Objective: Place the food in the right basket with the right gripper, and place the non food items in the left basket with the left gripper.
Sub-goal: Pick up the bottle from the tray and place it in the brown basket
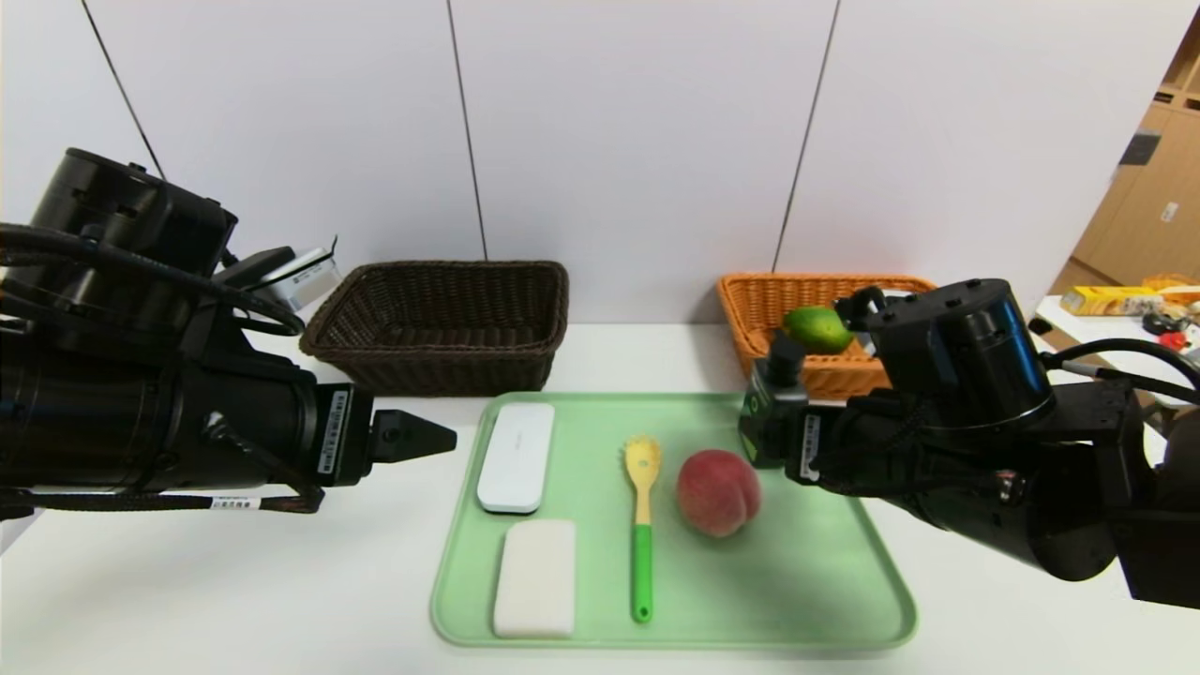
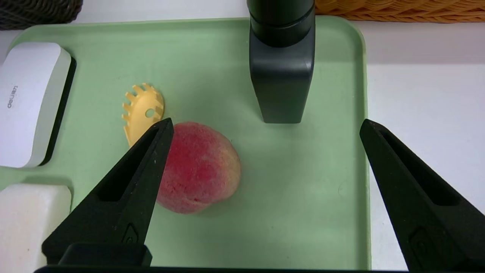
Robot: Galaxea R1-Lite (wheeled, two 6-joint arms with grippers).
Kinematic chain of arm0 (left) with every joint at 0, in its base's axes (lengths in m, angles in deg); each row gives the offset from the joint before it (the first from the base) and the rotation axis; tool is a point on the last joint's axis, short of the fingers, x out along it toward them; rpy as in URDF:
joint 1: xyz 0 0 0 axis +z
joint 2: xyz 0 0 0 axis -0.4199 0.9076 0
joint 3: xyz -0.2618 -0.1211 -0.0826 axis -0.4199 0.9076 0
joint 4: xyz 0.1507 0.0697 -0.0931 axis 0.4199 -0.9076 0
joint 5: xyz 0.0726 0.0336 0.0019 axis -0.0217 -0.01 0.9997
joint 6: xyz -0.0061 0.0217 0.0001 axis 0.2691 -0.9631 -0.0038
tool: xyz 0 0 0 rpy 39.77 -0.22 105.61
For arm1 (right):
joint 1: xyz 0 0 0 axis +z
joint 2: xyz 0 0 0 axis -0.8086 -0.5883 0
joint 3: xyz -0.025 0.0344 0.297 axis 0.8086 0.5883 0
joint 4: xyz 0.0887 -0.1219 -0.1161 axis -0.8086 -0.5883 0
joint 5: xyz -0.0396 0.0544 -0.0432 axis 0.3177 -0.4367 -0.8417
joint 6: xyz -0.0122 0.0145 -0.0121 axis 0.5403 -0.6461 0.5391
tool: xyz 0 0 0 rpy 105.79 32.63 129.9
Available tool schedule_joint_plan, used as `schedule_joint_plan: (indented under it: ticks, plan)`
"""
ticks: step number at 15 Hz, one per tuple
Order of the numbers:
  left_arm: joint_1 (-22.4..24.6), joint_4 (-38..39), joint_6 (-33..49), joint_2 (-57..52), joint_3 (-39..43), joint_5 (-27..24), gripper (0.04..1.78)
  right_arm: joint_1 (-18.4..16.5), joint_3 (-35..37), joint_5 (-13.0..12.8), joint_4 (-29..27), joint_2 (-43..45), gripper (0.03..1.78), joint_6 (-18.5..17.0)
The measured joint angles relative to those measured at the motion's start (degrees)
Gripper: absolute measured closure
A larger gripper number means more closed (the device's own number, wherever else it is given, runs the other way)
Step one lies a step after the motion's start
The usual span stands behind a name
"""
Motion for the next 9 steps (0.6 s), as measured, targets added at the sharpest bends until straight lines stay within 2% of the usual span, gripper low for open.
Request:
schedule_joint_plan:
  ticks: [3,9]
  plan:
    - [-0.26,-0.05,0.0,-0.05,0.09,0.0,0.13,-0.63,1.24,0.02,6.23,-2.68,0.12,0.13]
    - [-0.3,0.0,0.0,-0.13,0.8,-0.09,0.13,-0.8,2.27,-0.06,8.16,-5.02,0.11,0.57]
